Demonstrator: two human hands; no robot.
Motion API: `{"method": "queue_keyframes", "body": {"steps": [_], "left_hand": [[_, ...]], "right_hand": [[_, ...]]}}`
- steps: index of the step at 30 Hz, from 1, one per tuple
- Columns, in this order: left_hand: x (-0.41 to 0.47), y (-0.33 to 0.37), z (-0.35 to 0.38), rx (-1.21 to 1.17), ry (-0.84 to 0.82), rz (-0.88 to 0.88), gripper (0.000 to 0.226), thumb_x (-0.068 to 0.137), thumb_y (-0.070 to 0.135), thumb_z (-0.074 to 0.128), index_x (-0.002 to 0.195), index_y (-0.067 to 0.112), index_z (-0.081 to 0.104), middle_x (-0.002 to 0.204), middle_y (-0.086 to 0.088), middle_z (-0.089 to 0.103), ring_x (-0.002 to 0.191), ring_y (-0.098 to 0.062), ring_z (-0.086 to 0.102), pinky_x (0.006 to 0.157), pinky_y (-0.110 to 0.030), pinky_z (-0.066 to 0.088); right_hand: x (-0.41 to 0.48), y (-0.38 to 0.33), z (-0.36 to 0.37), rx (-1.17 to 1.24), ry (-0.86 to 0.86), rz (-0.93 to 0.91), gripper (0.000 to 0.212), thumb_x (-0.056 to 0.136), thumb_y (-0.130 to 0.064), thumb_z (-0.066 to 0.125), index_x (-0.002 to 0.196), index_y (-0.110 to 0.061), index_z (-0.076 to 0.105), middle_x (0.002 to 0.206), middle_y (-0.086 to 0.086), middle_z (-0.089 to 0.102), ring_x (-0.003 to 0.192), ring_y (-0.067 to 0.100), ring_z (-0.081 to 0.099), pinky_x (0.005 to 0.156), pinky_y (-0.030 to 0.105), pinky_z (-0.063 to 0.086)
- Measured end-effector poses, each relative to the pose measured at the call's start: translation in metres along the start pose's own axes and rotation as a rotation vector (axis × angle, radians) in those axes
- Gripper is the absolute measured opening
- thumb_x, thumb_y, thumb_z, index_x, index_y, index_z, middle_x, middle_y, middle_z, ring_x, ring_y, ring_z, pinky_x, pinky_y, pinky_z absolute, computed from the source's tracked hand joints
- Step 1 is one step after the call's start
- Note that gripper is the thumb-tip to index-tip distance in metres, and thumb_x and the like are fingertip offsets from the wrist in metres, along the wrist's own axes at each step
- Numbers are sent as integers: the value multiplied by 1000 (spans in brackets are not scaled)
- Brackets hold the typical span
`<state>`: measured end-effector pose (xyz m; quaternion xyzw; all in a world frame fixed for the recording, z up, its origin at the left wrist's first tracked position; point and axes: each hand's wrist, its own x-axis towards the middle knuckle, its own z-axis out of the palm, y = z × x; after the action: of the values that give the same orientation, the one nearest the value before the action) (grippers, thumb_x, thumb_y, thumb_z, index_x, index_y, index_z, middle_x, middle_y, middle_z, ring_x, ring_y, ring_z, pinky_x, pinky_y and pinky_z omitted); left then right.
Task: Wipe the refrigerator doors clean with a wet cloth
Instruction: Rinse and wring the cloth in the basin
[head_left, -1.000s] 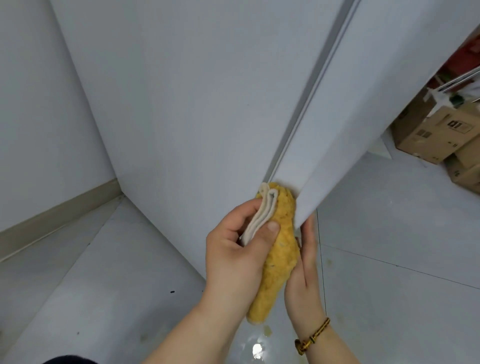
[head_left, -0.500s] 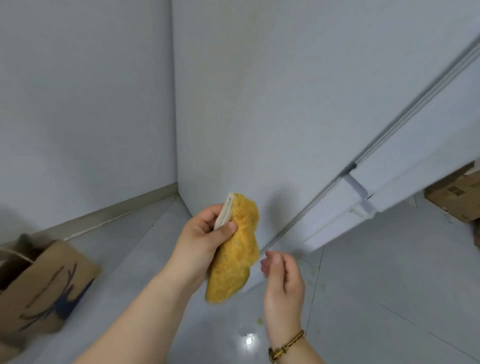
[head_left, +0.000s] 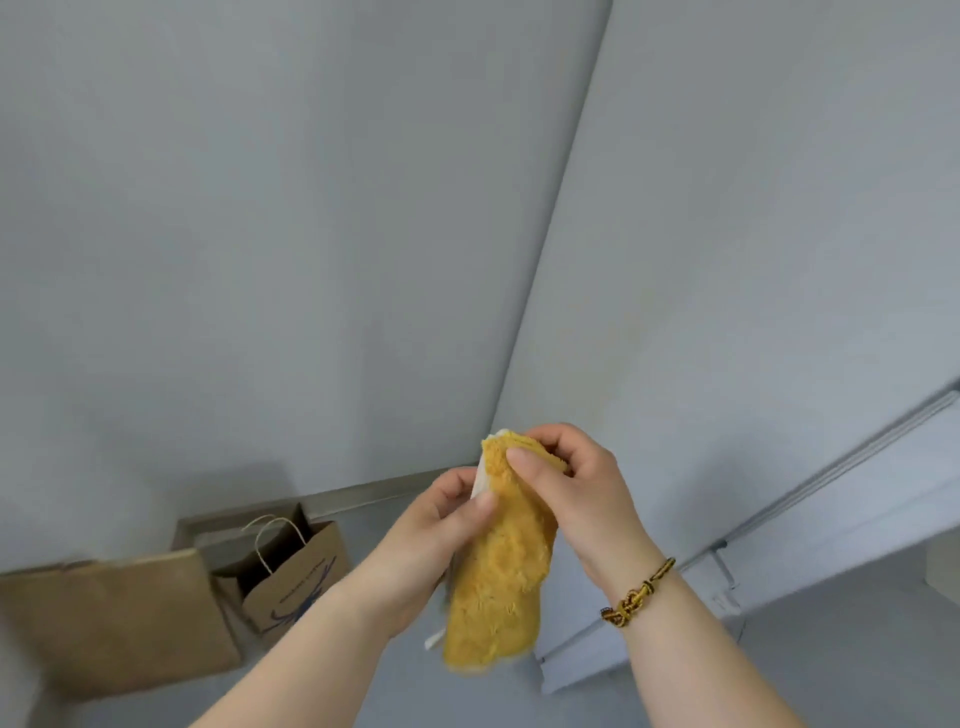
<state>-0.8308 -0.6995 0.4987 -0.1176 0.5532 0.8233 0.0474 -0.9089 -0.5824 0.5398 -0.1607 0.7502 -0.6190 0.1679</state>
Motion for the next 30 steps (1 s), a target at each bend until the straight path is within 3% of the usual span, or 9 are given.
{"method": "queue_keyframes", "body": {"steps": [2,4,9,11,15,22,24,27,30], "left_hand": [[-13,9,-12,137,-31,-22,71,50,47,79,110,22,53,91,10,70,84,-5,67,66,-18,51],[-26,14,-25,172,23,-39,62,52,32,79,108,23,54,84,13,70,79,0,67,63,-15,50],[-59,21,-76,-40,326,0,54,51,26,76,100,6,64,83,-5,72,75,-17,69,61,-24,52],[-79,21,-91,-111,468,49,41,59,21,71,95,2,66,79,-9,71,70,-18,69,57,-25,52],[-112,5,-91,-252,751,152,27,71,15,72,96,5,66,78,-9,72,65,-17,69,54,-25,54],[-186,-68,-30,-560,1355,342,20,81,20,63,96,8,65,87,-14,68,73,-28,63,58,-31,53],[-220,-98,-1,-666,1505,384,18,82,22,61,95,9,64,86,-13,68,73,-27,64,55,-30,54],[-250,-131,32,-739,1646,402,16,85,22,60,95,10,63,85,-11,69,72,-23,66,52,-27,53],[-277,-163,68,-825,1876,457,12,85,20,61,92,10,62,84,-11,68,72,-23,64,57,-28,51]], "right_hand": [[8,-11,20,5,50,-31,13,81,-15,66,72,-22,58,68,-8,60,54,-8,54,52,9,44],[17,-22,38,42,73,-47,13,82,-16,65,72,-21,58,67,-7,58,53,-6,54,49,9,43],[34,-36,80,134,-70,24,10,86,-14,60,78,-19,56,76,-2,57,69,8,54,61,19,46],[35,-36,100,160,-228,89,4,87,-13,58,86,-17,56,81,-1,60,73,10,57,61,21,48],[28,-33,131,118,-535,102,15,90,-14,54,105,-13,55,89,-1,62,78,8,59,56,14,50],[-39,-2,143,44,-980,76,11,89,-11,54,91,-22,57,83,0,62,74,10,60,54,16,51],[-74,14,149,-22,-1145,75,12,89,-12,55,97,-21,58,88,3,62,80,15,60,60,21,53],[-114,31,154,-116,-1273,82,18,89,-14,55,106,-19,59,96,6,62,92,23,61,80,41,53],[-161,44,156,-194,-1461,65,14,90,-13,55,97,-25,58,98,5,63,92,19,61,80,38,52]]}}
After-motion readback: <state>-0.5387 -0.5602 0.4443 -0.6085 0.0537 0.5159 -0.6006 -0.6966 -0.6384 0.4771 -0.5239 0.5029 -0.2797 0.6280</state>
